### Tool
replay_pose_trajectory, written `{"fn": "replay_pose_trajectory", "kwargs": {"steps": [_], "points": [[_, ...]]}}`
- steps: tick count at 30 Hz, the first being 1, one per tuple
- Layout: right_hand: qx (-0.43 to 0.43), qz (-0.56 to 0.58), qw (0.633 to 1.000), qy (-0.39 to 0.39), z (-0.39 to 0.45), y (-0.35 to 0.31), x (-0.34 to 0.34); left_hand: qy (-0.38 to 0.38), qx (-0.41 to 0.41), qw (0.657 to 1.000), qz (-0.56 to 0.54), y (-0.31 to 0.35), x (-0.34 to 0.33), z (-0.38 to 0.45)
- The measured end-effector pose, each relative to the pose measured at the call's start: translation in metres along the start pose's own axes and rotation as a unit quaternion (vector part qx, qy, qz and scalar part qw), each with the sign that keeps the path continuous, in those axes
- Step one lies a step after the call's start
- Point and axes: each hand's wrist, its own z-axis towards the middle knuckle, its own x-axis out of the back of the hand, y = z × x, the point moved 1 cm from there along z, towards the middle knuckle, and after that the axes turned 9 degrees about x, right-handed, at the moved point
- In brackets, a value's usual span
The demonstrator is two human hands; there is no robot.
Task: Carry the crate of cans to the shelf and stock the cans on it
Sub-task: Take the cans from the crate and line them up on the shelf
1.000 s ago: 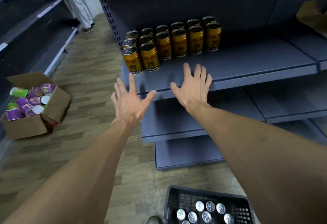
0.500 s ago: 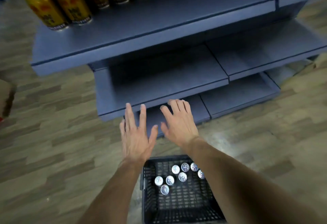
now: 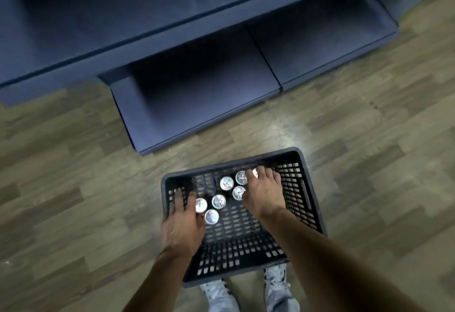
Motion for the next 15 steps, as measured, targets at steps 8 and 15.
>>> {"fn": "replay_pose_trajectory", "kwargs": {"steps": [8,15], "points": [[-0.075,0.063,0.993,-0.068,0.040,0.025,-0.122,-0.018,-0.002,1.000,0.008,0.019,-0.095,0.081],[-0.068,0.081,0.989,-0.107,0.046,0.020,-0.201,-0.050,-0.010,0.999,0.012,0.031,-0.152,0.103]]}}
